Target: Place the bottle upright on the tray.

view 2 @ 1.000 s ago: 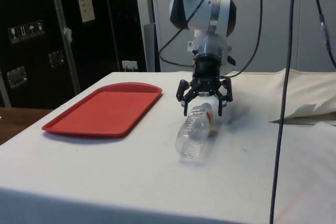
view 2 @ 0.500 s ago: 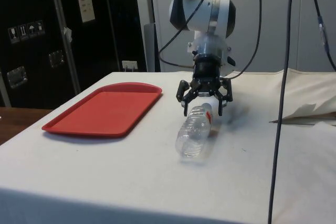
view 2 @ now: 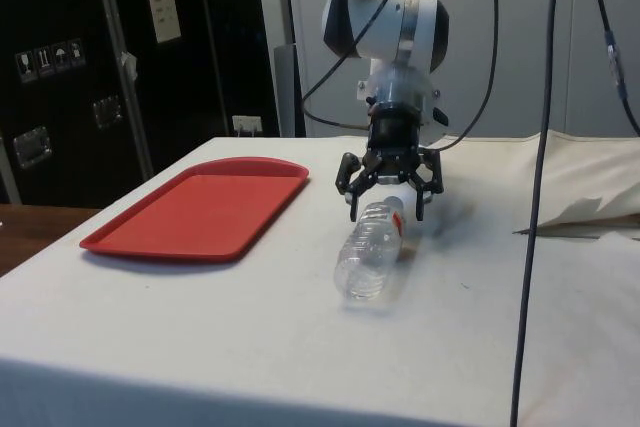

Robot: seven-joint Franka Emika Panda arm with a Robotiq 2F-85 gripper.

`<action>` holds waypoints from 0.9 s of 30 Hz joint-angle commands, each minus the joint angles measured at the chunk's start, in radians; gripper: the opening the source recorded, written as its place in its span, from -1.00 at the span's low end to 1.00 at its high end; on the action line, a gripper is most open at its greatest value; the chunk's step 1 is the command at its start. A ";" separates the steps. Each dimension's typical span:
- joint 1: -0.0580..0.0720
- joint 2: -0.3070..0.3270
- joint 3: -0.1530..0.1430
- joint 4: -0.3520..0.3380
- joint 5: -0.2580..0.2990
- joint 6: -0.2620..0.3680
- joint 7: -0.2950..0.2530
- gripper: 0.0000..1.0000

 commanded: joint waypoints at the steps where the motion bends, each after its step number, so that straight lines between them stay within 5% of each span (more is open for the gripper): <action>1: -0.001 0.001 0.000 0.001 0.001 -0.001 -0.001 1.00; 14: -0.008 0.027 0.004 0.011 0.009 -0.030 -0.013 1.00; 27: 0.008 0.024 0.005 0.006 0.044 -0.019 -0.017 1.00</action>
